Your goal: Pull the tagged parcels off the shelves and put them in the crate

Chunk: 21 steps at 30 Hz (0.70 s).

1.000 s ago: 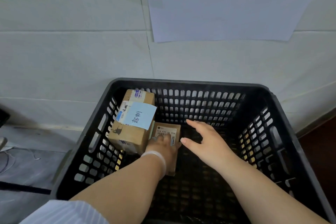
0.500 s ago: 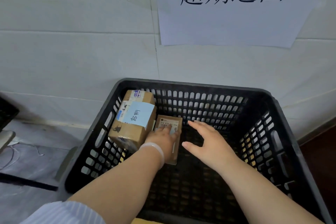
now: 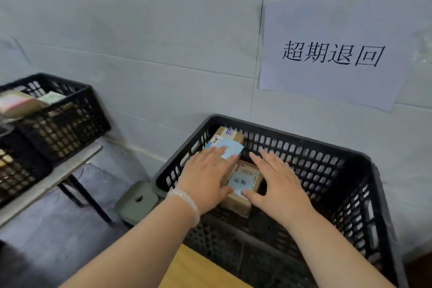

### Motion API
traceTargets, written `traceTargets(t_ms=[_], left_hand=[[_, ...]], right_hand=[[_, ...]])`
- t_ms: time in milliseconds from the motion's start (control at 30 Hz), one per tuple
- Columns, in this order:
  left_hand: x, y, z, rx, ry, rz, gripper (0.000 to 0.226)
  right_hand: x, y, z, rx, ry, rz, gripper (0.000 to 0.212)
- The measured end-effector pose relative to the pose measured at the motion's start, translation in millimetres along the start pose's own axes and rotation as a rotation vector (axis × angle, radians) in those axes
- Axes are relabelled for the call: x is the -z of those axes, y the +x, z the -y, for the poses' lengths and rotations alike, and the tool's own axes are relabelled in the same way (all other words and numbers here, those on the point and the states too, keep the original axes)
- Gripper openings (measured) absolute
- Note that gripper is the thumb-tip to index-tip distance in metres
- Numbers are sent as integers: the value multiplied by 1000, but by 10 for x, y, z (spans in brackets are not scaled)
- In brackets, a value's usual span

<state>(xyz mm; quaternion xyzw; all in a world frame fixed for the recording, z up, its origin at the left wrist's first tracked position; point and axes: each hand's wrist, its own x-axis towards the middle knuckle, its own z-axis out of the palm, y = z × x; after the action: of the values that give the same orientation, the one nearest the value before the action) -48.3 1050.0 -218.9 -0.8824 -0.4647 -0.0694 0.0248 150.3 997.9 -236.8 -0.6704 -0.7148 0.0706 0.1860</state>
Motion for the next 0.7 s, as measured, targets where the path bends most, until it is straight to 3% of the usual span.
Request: traceTargets(t_ms=[300,700], left_hand=[[432,-1862,563,585,197,-181,90],[1551,-4439,1018,1090,421,-382,84]], right_hand=[[-292,-196,1459,554,43,81,94],[-319,-824,3969,1073,188,67,92]])
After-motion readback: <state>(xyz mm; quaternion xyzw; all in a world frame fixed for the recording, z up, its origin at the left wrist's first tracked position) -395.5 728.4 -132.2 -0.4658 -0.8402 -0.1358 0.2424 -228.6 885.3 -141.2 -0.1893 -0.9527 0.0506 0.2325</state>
